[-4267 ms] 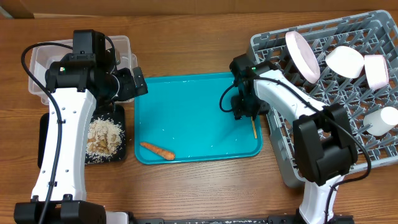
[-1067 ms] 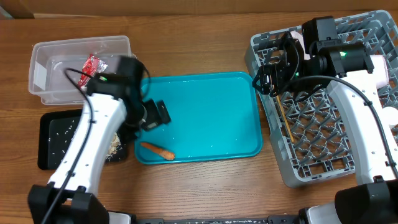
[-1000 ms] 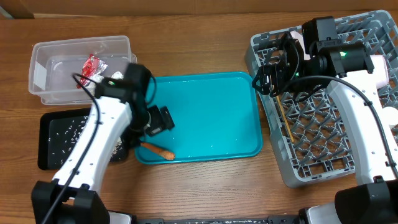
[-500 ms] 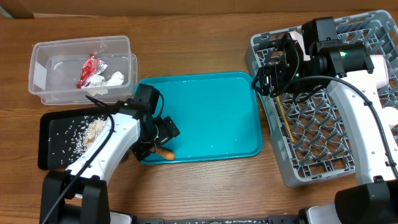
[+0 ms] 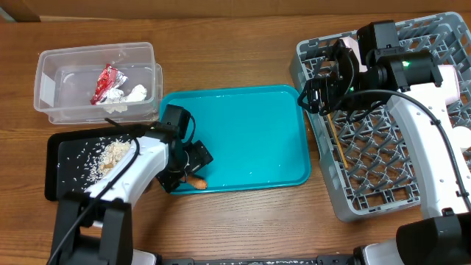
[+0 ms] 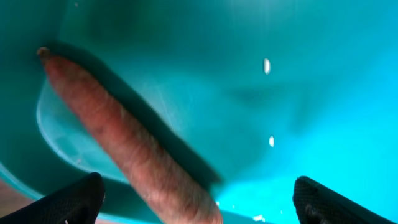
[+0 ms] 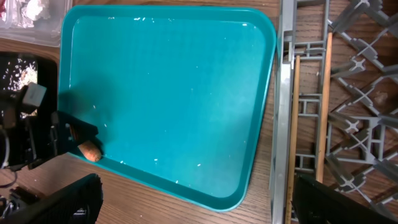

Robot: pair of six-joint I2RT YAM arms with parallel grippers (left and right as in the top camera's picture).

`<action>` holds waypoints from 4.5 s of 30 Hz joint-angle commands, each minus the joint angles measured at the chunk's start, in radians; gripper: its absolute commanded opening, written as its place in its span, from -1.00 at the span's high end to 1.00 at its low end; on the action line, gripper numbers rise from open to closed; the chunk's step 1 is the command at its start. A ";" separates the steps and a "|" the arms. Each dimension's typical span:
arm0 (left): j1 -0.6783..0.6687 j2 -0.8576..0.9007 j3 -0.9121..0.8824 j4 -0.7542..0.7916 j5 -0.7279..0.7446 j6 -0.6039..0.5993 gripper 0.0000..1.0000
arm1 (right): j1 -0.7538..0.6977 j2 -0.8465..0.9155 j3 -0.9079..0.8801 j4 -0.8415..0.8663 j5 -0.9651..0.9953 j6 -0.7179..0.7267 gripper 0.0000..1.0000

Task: Sort waste into correct bins and load items into the dishwasher

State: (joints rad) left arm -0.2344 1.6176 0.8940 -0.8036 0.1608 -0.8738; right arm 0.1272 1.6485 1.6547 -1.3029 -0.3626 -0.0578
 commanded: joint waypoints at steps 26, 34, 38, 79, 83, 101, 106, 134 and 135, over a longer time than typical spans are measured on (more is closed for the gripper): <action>0.006 0.088 0.153 -0.002 0.012 0.099 0.92 | 0.003 -0.007 0.000 -0.008 -0.013 -0.002 -1.00; 0.117 0.077 0.416 -0.240 -0.151 0.150 0.92 | 0.003 -0.007 0.000 -0.012 0.003 -0.002 -1.00; 0.226 0.074 0.482 -0.314 -0.198 0.172 0.91 | 0.003 -0.007 0.000 -0.012 0.010 -0.002 -1.00; 0.640 0.084 0.088 -0.024 -0.404 0.171 0.65 | 0.003 -0.007 0.000 -0.027 0.013 -0.002 -1.00; 0.640 0.084 0.088 -0.022 -0.397 0.175 0.03 | 0.003 -0.007 0.000 -0.027 0.013 -0.002 -1.00; 0.449 -0.023 0.606 -0.257 -0.197 0.545 -0.55 | 0.003 -0.007 0.001 0.257 -0.084 -0.002 -1.00; 0.309 -0.023 0.678 -0.406 -0.117 0.741 -1.00 | 0.000 -0.007 0.002 0.173 0.001 -0.002 -1.00; 0.247 -1.003 0.104 -0.212 -0.056 0.697 -1.00 | -0.005 -0.796 -0.564 0.340 0.294 0.111 -1.00; 0.247 -1.025 0.104 -0.216 -0.056 0.697 -0.99 | -0.005 -0.810 -0.567 0.325 0.294 0.111 -1.00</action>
State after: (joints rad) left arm 0.0128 0.6418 1.0229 -1.0309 0.0837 -0.1585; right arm 0.1249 0.8730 1.1152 -0.9722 -0.0944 0.0490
